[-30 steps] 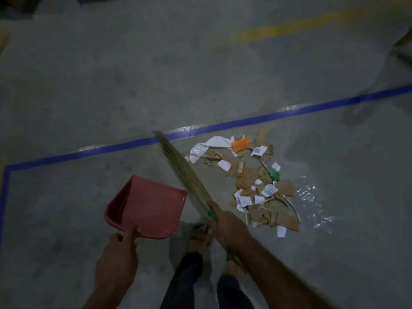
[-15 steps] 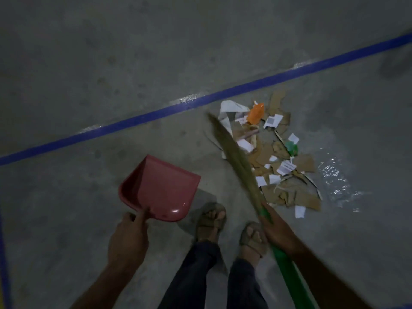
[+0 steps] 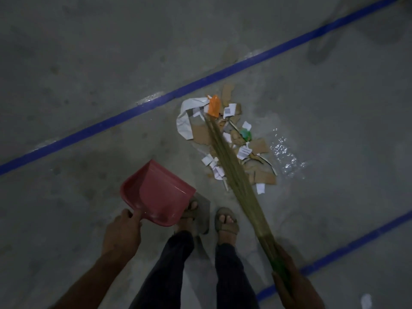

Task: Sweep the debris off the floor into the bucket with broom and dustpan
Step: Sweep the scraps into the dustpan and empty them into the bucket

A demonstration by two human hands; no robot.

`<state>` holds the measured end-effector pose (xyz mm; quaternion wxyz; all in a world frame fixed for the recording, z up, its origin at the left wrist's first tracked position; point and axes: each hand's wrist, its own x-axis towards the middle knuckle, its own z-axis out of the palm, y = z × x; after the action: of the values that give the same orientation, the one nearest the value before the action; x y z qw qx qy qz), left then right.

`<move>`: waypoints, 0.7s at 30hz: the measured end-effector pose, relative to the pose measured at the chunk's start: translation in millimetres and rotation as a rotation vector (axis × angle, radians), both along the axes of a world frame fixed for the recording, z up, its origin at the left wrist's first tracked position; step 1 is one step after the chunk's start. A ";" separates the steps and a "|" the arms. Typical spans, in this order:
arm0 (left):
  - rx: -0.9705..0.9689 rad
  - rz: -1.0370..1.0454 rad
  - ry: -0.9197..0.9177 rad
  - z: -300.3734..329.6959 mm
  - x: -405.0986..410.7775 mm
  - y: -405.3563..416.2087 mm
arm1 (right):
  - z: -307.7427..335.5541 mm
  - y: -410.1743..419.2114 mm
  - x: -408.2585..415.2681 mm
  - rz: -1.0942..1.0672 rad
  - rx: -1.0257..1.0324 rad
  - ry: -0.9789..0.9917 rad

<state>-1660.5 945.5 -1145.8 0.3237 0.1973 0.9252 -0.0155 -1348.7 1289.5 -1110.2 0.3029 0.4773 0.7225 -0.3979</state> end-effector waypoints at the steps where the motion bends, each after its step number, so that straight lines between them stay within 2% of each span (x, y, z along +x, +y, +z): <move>1: -0.016 -0.028 0.005 -4.3 -3.4 4.0 | 8.5 -2.1 -6.2 0.098 0.053 0.042; 4: -0.036 -0.078 0.041 -19.3 -15.0 16.6 | 21.3 -5.3 -19.8 0.096 0.071 0.135; 6: -0.051 -0.123 0.057 -30.1 -22.2 24.6 | 9.6 -6.1 -32.5 0.038 0.166 0.158; 11: -0.055 -0.112 0.078 -35.5 -23.0 30.4 | -11.8 7.3 -104.0 0.176 0.292 0.183; 17: -0.045 -0.029 0.119 -38.5 -12.1 26.8 | -81.5 56.7 -265.8 0.496 0.394 0.220; 21: -0.089 -0.002 0.134 -39.5 -16.8 29.1 | -96.6 83.5 -309.5 0.774 0.451 0.062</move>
<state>-1677.4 974.5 -1185.4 0.2693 0.1821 0.9431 -0.0701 -1658.2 1373.0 -1206.8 0.2963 0.2138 0.9252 -0.1020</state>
